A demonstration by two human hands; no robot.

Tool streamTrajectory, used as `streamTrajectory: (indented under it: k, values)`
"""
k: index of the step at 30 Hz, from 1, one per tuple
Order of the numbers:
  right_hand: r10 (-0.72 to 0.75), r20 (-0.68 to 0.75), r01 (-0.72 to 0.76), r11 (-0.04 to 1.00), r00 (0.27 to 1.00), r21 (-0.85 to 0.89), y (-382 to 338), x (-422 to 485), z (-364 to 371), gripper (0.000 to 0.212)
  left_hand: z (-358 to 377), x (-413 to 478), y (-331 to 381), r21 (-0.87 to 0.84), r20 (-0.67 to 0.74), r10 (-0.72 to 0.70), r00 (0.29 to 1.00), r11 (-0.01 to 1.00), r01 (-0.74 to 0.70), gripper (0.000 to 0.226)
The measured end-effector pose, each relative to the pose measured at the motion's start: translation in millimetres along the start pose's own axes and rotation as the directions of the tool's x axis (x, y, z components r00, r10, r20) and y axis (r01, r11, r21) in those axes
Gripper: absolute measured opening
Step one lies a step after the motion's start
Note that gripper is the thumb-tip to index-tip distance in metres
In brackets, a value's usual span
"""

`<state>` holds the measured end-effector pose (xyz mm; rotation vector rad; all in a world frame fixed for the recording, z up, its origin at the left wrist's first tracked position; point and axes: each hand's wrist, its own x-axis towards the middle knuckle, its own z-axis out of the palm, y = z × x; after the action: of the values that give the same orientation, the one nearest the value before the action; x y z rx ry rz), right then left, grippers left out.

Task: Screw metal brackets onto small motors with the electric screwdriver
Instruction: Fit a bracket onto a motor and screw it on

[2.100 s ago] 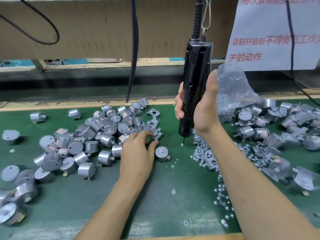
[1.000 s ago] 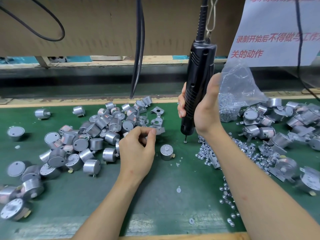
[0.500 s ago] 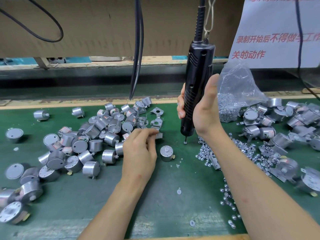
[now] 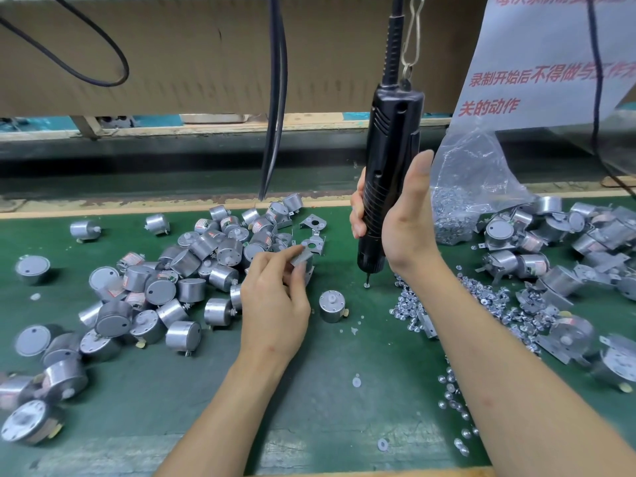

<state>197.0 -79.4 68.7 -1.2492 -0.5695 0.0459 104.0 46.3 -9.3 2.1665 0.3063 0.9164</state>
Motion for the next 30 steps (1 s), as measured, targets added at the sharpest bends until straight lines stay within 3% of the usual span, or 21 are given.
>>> streamTrajectory:
  k: [5, 11, 16, 20, 24, 27, 30]
  values:
    - [-0.006, 0.000, 0.006, 1.000, 1.000, -0.005, -0.8, -1.1, 1.1, 0.073, -2.0, -0.5, 3.0, 0.021, 0.021, 0.012, 1.000, 1.000, -0.012, 0.023]
    - [-0.010, 0.007, 0.010, 1.000, 1.000, -0.014, -0.7, -1.6, 1.6, 0.074, -4.6, -0.1, 3.0, 0.018, -0.090, 0.062, 0.994, 0.998, -0.061, 0.021]
    - [0.001, 0.008, -0.001, 1.000, 1.000, -0.017, -0.7, -1.5, 1.8, 0.076, -3.6, 0.7, -0.8, 0.021, -0.096, 0.077, 0.992, 0.997, -0.076, 0.018]
    - [0.005, 0.011, -0.005, 1.000, 1.000, -0.019, -0.7, -1.4, 2.0, 0.076, -2.9, -1.4, 1.7, 0.162, -0.090, 0.127, 0.988, 0.980, -0.112, 0.015]
    - [0.005, 0.010, -0.005, 1.000, 1.000, -0.007, -1.0, -1.4, 1.9, 0.077, -5.2, -1.2, 2.7, 0.204, -0.122, 0.043, 0.992, 0.979, -0.017, 0.014]
    - [0.004, 0.009, -0.004, 1.000, 1.000, -0.009, -1.0, -1.4, 2.3, 0.077, -5.2, -0.1, 1.5, 0.147, -0.106, -0.008, 0.994, 0.989, 0.024, 0.017]
    - [0.003, 0.007, -0.003, 1.000, 1.000, -0.018, -1.2, -1.4, 2.0, 0.077, -6.6, 0.8, 3.4, -0.043, -0.141, -0.037, 0.989, 0.999, 0.032, 0.016]
